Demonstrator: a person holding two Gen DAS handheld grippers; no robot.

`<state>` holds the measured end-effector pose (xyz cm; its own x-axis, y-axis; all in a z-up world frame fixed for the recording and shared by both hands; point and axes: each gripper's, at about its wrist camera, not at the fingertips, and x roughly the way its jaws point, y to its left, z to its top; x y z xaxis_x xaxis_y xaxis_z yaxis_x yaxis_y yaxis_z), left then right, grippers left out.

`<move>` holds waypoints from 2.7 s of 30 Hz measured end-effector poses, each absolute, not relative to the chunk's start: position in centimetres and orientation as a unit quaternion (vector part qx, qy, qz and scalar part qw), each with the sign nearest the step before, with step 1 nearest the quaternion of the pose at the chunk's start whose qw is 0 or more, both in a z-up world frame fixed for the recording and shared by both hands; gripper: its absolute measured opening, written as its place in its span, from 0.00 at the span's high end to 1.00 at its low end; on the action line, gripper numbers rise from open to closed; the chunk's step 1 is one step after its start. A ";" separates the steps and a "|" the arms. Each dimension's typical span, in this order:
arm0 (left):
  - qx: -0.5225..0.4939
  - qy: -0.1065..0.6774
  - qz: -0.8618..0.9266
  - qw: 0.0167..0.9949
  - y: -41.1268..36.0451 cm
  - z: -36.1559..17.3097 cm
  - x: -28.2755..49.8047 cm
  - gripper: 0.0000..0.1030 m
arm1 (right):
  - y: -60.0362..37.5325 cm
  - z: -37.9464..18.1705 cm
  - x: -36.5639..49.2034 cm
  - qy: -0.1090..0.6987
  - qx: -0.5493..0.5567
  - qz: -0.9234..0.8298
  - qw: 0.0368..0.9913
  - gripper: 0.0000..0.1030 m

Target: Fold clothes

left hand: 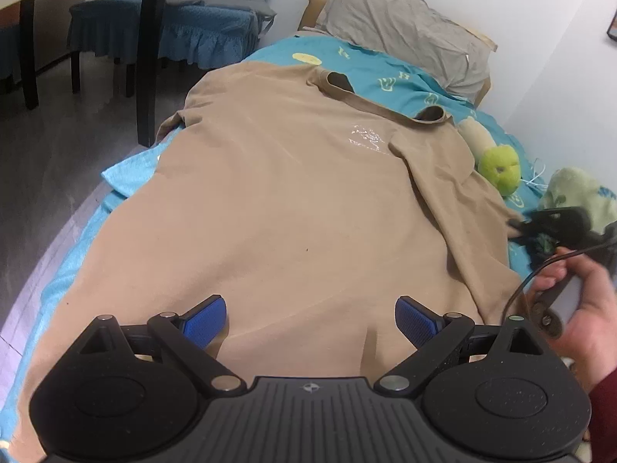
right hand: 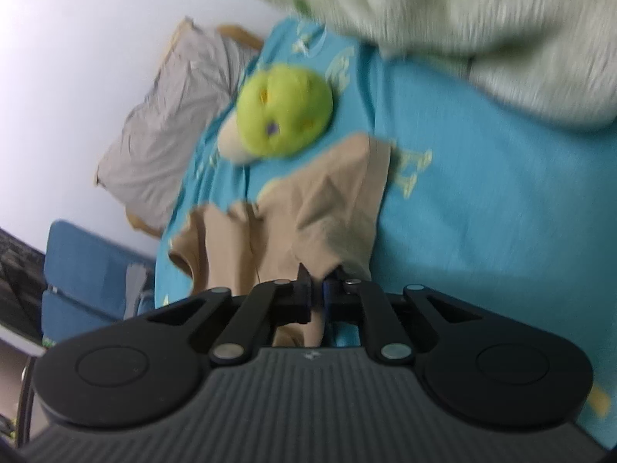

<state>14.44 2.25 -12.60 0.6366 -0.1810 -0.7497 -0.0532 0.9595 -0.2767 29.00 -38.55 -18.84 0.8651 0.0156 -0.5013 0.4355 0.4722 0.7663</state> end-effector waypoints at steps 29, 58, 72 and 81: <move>-0.113 0.406 -0.027 0.907 2.6 -11.8 13.9 0.07 | -38.9 -19.2 24.4 0.253 0.476 -0.188 0.821 0.92; -0.107 0.417 -0.033 0.902 2.7 -12.4 14.4 0.04 | -38.2 -20.5 24.5 0.199 0.529 -0.149 0.812 0.14; -0.127 0.414 -0.036 0.901 3.1 -12.0 14.3 0.04 | -39.8 -22.0 24.1 0.124 0.638 -0.110 0.752 0.21; -0.149 0.417 -0.034 0.896 3.6 -12.1 14.5 0.04 | -41.2 -22.9 27.8 0.127 0.675 -0.080 0.723 0.23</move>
<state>14.48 3.63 -12.08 0.6493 -0.1844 -0.7379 -0.0644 0.9533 -0.2949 27.83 -41.22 -22.89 0.9551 0.0550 -0.2911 0.2866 0.0770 0.9549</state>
